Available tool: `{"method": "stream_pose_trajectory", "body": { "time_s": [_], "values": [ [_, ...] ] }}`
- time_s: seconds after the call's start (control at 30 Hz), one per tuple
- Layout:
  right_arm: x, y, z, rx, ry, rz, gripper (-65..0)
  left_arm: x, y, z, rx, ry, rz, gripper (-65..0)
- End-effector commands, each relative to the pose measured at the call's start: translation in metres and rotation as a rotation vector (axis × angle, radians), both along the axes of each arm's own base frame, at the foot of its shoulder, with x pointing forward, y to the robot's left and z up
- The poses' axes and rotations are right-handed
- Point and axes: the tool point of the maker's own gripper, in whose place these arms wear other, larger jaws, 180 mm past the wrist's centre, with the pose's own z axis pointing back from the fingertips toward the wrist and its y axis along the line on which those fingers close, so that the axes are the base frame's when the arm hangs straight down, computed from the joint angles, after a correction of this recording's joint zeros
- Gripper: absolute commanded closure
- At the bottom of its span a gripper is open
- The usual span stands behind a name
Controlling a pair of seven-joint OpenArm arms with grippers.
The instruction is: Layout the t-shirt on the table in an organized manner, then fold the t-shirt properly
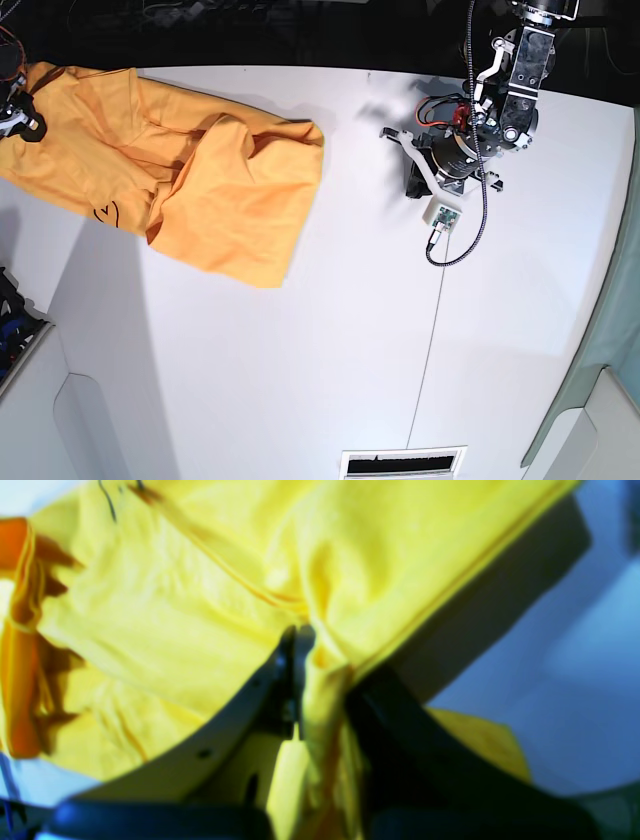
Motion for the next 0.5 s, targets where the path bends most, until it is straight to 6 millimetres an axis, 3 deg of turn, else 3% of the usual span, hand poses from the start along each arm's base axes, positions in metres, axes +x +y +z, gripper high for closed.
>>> {"method": "stream_pose_trajectory", "body": {
  "time_s": [0.0, 0.13, 0.3, 0.47],
  "values": [
    [0.012, -0.017, 0.02, -0.045, -0.061, -0.01, 0.0, -0.003, -0.002, 0.001, -0.004, 0.002, -0.008, 0.0],
    [0.017, -0.039, 0.037, -0.102, -0.077, -0.006, 0.0, -0.021, -0.02, -0.007, -0.05, 0.04, -0.034, 0.0],
    [0.03, -0.067, 0.065, -0.181, -0.101, 0.01, 0.0, -0.029, -0.038, -0.009, -0.094, 0.057, -0.027, 0.0],
    [0.051, -0.074, 0.087, -0.208, -0.136, 0.025, 0.0, -0.031, -0.04, -0.01, -0.097, 0.063, -0.027, 0.0]
  ]
}}
